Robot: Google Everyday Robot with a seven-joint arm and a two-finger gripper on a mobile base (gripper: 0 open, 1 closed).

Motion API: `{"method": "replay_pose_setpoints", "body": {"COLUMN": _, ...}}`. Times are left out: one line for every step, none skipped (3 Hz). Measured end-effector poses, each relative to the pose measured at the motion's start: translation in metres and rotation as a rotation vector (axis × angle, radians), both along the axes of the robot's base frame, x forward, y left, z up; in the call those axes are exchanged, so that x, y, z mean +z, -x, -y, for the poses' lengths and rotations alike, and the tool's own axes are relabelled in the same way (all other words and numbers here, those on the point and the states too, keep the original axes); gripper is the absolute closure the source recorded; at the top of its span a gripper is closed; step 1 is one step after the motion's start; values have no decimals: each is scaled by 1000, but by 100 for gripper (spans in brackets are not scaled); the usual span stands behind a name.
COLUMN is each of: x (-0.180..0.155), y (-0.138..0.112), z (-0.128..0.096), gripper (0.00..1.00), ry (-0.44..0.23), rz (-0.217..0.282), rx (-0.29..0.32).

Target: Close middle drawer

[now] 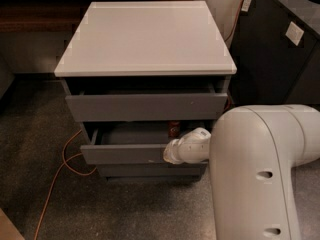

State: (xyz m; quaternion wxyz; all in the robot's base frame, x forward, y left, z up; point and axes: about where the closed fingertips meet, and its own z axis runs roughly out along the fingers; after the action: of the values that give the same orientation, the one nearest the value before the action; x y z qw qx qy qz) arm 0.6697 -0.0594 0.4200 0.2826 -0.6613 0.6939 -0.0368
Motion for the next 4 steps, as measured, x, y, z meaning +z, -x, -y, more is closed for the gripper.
{"method": "replay_pose_setpoints", "body": {"x": 4, "y": -18, "z": 2, "gripper": 100, "ry": 4, "rz": 27, "rx": -3}}
{"method": "replay_pose_setpoints", "body": {"x": 6, "y": -34, "z": 5, "gripper": 100, "ry": 7, "rz": 46, "rx": -10}}
{"method": "replay_pose_setpoints", "body": {"x": 6, "y": -47, "z": 8, "gripper": 100, "ry": 7, "rz": 60, "rx": -14}}
{"method": "replay_pose_setpoints", "body": {"x": 5, "y": -57, "z": 10, "gripper": 100, "ry": 10, "rz": 67, "rx": -17}}
